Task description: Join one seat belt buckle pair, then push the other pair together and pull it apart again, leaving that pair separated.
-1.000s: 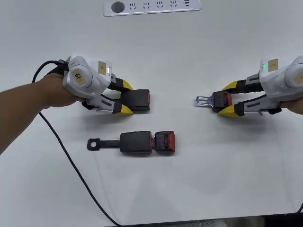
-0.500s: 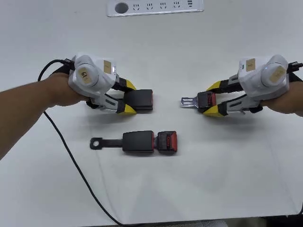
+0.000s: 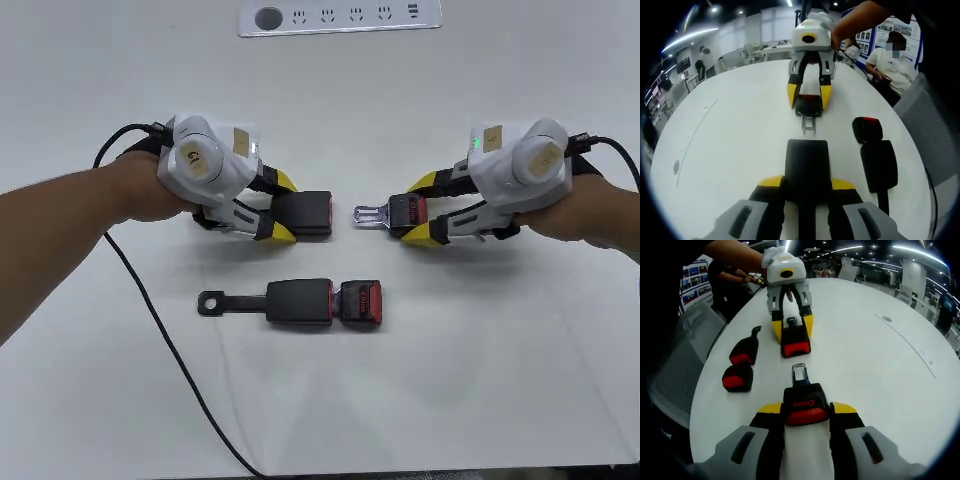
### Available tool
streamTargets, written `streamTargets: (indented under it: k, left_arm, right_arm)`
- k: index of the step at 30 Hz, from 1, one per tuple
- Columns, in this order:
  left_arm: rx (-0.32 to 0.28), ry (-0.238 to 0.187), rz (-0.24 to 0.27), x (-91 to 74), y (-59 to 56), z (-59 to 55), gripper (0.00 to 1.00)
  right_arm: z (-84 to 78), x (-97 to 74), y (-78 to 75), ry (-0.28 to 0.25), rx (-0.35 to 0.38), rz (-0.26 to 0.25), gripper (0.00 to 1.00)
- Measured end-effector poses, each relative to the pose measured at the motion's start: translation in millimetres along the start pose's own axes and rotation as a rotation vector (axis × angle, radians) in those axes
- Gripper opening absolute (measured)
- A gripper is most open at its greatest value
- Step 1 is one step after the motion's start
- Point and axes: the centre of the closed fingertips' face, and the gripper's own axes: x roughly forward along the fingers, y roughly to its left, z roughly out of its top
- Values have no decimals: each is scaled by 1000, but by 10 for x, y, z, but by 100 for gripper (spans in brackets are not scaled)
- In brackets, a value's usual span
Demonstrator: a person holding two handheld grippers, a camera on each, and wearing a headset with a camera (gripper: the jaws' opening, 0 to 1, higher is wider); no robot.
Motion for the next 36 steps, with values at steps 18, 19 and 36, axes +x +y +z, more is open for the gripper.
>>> streamTargets:
  k: [18,19,36]
  left_arm:
    - [11,25,-5,14,1,18,33]
    - [13,24,-7,15,-4,18,33]
    - [5,27,-13,10,4,18,33]
  right_arm:
    - [275,247,73,-20,-10,34,33]
    - [282,254,76,-20,-9,35,33]
    - [373,346,83,-16,2,41,33]
